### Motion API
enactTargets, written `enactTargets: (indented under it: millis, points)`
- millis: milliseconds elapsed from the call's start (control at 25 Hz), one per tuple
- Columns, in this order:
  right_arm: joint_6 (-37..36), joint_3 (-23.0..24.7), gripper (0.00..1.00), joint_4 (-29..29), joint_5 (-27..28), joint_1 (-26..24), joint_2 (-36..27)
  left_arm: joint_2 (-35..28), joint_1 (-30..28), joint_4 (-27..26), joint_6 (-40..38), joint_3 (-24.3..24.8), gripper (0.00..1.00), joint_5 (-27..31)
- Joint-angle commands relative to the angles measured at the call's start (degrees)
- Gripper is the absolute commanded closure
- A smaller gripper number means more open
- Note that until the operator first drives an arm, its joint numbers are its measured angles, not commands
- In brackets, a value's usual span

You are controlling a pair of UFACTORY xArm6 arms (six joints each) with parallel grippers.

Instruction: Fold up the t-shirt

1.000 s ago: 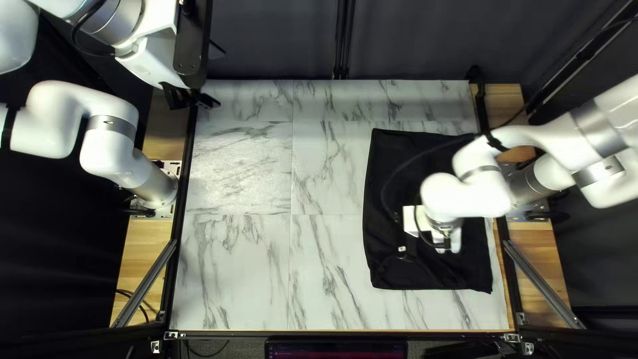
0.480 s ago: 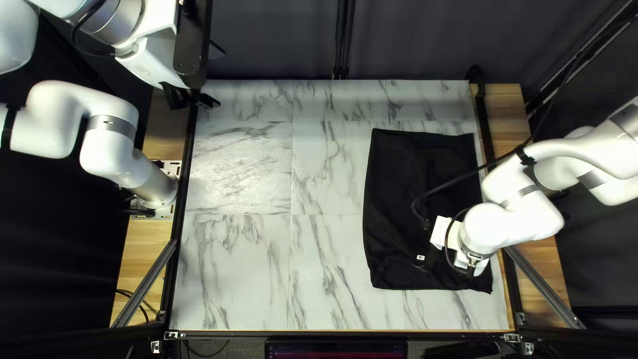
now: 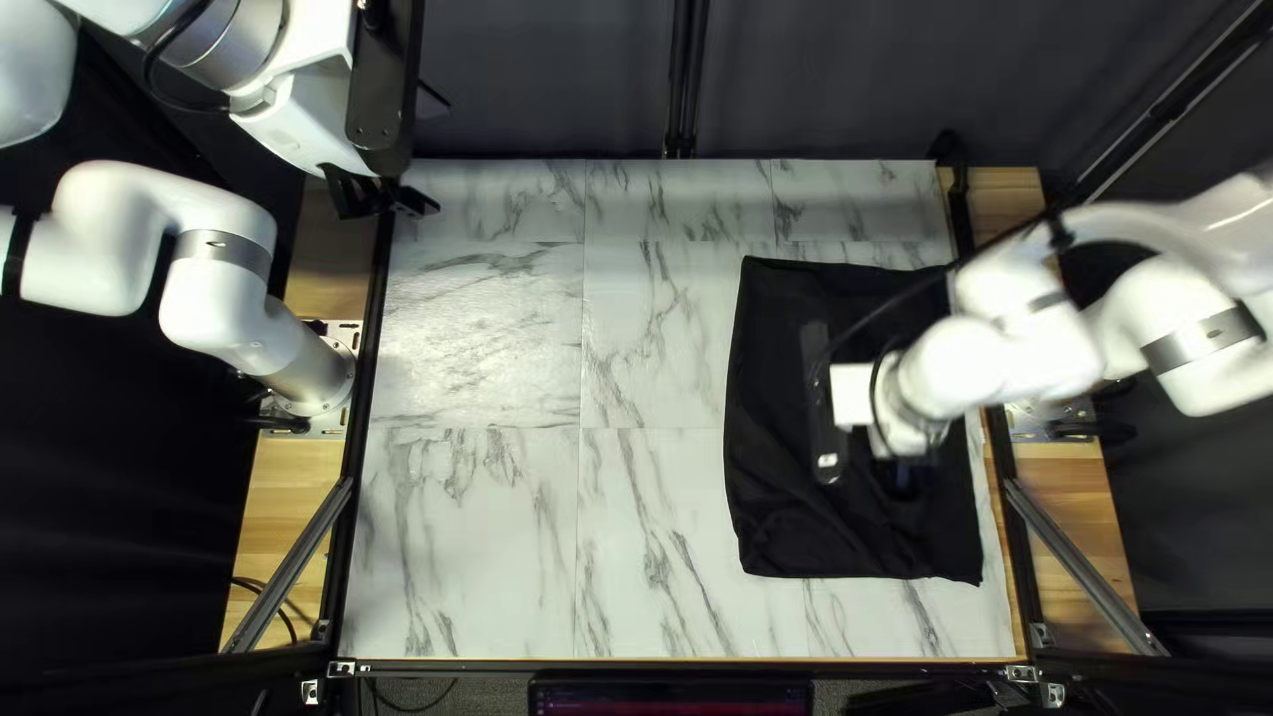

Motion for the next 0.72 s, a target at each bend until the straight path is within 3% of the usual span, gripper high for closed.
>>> enactTargets:
  millis: [40,440,520,720]
  points:
    - [-19.8,4.0,0.00,-4.5,-7.1,-10.8,-5.5,0.0,0.0,0.0,0.0,0.0,0.00,0.0]
    - [-21.1,4.0,0.00,-4.1,-6.4,-11.0,-6.2,0.0,0.0,0.0,0.0,0.0,0.00,0.0]
    - [-26.6,1.7,0.00,-2.3,-4.6,-14.3,-6.4,0.0,0.0,0.0,0.0,0.0,0.00,0.0]
    - [-39.5,-3.9,0.00,-0.7,-8.1,-27.9,3.4,0.0,0.0,0.0,0.0,0.0,0.00,0.0]
